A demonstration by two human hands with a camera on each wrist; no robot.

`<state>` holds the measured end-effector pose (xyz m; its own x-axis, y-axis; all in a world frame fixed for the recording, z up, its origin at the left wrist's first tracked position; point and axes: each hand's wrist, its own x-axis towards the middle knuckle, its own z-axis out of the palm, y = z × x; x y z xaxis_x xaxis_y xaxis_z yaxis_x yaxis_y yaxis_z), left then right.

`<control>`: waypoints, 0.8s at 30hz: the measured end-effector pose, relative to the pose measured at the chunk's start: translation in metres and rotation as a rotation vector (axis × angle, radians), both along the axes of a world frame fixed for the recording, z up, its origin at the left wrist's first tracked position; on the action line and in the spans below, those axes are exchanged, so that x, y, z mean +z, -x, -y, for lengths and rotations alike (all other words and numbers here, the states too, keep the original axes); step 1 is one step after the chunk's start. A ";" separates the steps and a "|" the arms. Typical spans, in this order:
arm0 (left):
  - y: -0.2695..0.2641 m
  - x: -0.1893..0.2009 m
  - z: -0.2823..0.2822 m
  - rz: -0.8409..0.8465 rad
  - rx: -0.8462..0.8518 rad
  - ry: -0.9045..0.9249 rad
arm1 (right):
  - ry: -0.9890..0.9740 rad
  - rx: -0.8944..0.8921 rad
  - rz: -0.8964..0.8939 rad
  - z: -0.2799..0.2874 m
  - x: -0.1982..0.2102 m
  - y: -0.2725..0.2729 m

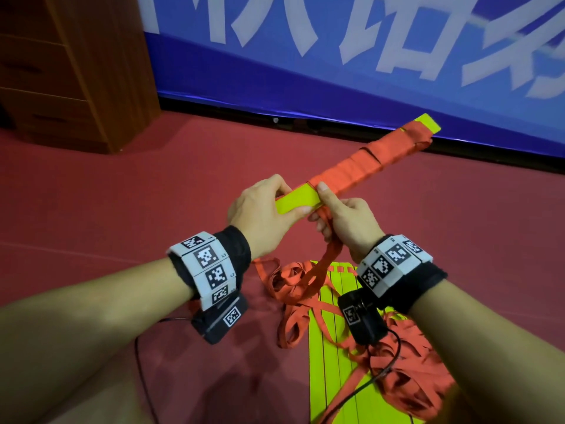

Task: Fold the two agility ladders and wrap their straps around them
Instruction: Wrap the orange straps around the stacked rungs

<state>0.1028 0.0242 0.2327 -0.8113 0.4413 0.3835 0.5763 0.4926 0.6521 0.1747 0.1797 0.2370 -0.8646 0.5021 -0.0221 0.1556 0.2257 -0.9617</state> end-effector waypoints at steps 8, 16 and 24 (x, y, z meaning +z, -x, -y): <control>0.012 0.005 0.004 0.234 -0.085 -0.125 | -0.017 0.055 -0.063 -0.012 -0.003 -0.001; 0.019 0.003 0.006 0.793 -0.349 -0.204 | -0.085 0.208 -0.082 -0.024 -0.001 -0.012; 0.007 0.009 0.011 1.179 -0.573 -0.192 | -0.060 0.266 -0.144 -0.022 0.001 -0.012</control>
<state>0.0962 0.0134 0.2419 -0.4176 0.8492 -0.3233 -0.2854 0.2152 0.9339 0.1864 0.2015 0.2382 -0.9578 0.2548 0.1328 -0.0529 0.2977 -0.9532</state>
